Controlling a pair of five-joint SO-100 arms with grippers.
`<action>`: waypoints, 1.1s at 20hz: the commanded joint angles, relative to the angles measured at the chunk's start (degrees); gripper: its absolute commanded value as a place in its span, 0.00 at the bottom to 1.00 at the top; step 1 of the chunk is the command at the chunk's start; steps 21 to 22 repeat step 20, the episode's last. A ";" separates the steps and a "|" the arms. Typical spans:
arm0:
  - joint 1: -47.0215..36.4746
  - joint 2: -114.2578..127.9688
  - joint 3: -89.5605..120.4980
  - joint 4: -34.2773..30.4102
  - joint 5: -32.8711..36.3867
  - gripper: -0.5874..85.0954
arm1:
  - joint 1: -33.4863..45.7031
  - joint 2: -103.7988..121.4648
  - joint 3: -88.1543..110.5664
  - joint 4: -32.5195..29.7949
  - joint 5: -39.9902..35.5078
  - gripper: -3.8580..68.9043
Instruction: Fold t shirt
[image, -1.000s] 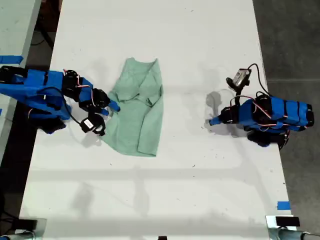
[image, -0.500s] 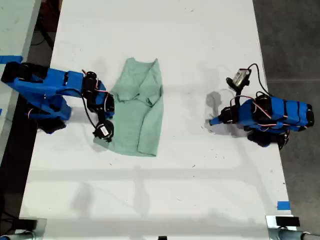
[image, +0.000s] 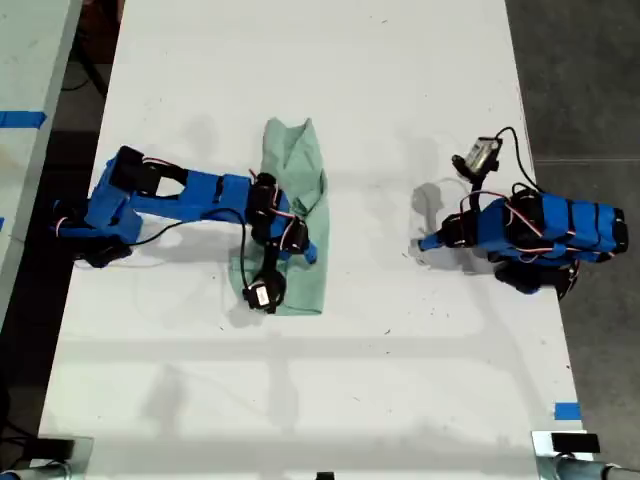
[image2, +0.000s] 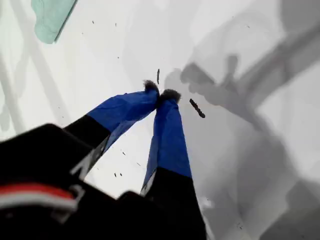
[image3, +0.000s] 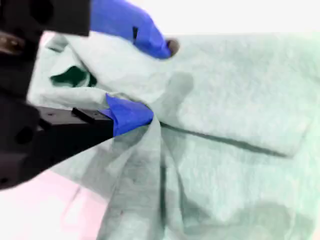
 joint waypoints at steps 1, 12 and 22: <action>1.58 -0.97 -3.43 -2.64 1.23 0.48 | 0.00 0.62 3.43 0.26 -0.79 0.09; 2.64 67.94 44.65 8.96 -24.96 0.30 | 0.00 0.62 3.43 0.26 -0.88 0.09; -2.90 144.14 128.50 -24.79 -21.36 0.00 | 0.00 0.62 3.43 0.26 -0.70 0.09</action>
